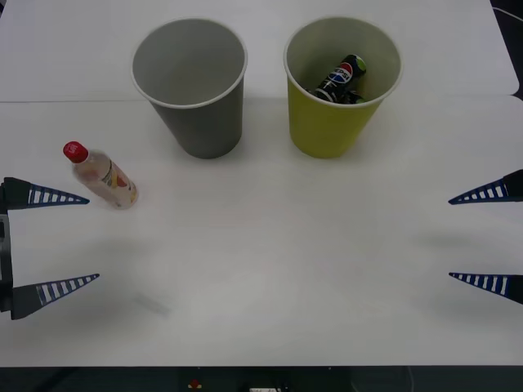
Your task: Put the can into the green bin and the plastic bottle into the gray bin
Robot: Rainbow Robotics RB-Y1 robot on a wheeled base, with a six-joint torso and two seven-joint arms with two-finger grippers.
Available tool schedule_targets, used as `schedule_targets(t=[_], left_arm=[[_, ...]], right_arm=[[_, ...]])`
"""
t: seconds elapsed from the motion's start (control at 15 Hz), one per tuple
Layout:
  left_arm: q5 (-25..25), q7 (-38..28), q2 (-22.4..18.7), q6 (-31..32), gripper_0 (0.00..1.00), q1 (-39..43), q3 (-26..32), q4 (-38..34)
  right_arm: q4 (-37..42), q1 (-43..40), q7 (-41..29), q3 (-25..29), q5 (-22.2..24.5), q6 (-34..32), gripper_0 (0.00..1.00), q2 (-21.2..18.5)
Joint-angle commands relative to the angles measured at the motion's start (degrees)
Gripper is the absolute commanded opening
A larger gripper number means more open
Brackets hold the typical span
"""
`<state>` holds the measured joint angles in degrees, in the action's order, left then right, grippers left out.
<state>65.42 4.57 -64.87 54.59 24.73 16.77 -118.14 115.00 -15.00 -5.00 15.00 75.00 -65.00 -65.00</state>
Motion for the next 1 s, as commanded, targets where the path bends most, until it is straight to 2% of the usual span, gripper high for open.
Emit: schedule_targets(t=[0.07,0.27,0.4,0.67,0.8,0.87,1.0], left_arm=[[-0.8,-5.9,1.8,-1.9,1.00,2.9,1.0,-1.7],[-2.4,-14.1,3.6,-6.4,1.00,5.7,1.3,-2.7],[-5.7,-17.1,4.3,-11.0,1.00,8.8,1.2,-2.7],[-16.6,-15.6,4.4,-21.8,1.00,17.2,1.4,-2.6],[-21.7,-10.8,5.4,-27.2,1.00,19.7,1.3,-2.4],[-23.1,-9.1,5.5,-28.6,1.00,20.1,1.2,-2.1],[-29.5,-3.5,6.1,-29.7,1.00,19.1,-0.9,1.1]], right_arm=[[0.0,0.0,0.0,0.0,0.0,0.0,1.00,0.0],[0.0,0.0,0.0,0.0,0.0,0.0,1.00,0.0],[0.0,0.0,0.0,0.0,0.0,0.0,1.00,0.0],[0.0,0.0,0.0,0.0,0.0,0.0,1.00,0.0],[0.0,0.0,0.0,0.0,0.0,0.0,1.00,0.0],[0.0,0.0,0.0,0.0,0.0,0.0,1.00,0.0],[0.0,0.0,0.0,0.0,0.0,0.0,1.00,0.0]])
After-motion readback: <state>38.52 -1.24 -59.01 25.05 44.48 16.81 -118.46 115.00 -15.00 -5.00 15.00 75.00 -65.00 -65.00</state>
